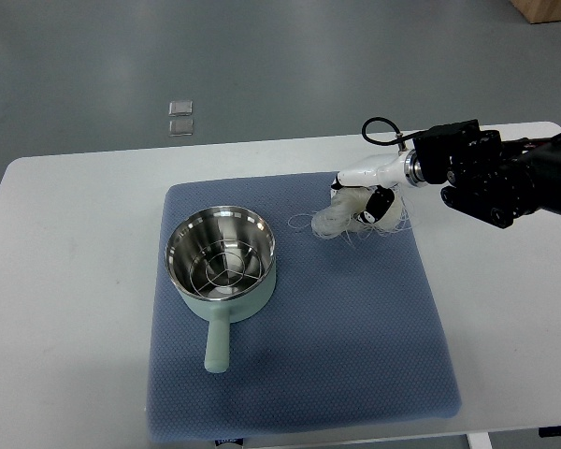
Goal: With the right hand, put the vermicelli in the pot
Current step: 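Close the right hand fingers around the vermicelli bundle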
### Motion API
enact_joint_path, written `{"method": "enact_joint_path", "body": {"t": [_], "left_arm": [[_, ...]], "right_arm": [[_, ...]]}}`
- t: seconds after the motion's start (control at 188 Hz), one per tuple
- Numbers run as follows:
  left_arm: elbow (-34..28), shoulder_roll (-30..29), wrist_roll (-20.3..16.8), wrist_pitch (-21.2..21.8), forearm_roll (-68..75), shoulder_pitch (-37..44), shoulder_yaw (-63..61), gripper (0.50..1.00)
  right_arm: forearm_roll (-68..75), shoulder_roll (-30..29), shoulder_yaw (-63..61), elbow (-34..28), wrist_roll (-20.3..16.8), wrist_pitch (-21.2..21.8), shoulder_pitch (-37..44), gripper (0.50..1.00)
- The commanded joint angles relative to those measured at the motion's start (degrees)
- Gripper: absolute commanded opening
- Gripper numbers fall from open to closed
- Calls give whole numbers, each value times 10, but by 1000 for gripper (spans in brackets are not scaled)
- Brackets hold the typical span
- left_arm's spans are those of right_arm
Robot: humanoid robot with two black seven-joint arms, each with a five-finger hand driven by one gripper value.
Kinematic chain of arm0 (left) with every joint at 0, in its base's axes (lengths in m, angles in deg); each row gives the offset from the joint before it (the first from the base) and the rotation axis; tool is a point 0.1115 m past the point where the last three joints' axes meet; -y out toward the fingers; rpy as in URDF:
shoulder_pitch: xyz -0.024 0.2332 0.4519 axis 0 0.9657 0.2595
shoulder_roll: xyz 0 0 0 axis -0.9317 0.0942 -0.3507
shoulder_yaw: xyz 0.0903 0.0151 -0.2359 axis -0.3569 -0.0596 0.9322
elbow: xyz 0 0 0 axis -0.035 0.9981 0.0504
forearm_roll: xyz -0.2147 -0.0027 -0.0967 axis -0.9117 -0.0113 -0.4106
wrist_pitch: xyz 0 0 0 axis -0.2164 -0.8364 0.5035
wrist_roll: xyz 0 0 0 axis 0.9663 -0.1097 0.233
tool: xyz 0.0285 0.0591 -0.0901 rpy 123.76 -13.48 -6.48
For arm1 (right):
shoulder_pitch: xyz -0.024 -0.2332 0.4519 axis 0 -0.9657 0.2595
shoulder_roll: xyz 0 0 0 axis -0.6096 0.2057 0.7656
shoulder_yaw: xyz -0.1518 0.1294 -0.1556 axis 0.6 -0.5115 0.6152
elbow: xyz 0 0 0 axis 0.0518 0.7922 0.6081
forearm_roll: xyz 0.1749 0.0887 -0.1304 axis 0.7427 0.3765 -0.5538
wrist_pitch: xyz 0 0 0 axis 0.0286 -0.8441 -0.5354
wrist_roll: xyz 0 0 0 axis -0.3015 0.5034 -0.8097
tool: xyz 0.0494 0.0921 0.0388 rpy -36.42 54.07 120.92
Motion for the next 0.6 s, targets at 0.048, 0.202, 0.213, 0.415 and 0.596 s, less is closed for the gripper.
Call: {"method": "enact_joint_path", "body": {"t": [0.048, 0.202, 0.213, 0.415, 0.596], "left_arm": [[0, 0, -1, 0, 0, 0, 0, 1000], [0, 0, -1, 0, 0, 0, 0, 1000], [0, 0, -1, 0, 0, 0, 0, 1000], [0, 0, 0, 0, 0, 0, 0, 1000], [0, 0, 0, 0, 0, -1, 0, 1000]], "right_arm": [[4, 2, -1, 0, 2, -2, 0, 500], [4, 2, -8, 0, 3, -7, 0, 500], [4, 2, -8, 0, 3, -7, 0, 500], [5, 8, -11, 0, 4, -9, 0, 500], [4, 10, -11, 0, 4, -12, -1, 500]]}}
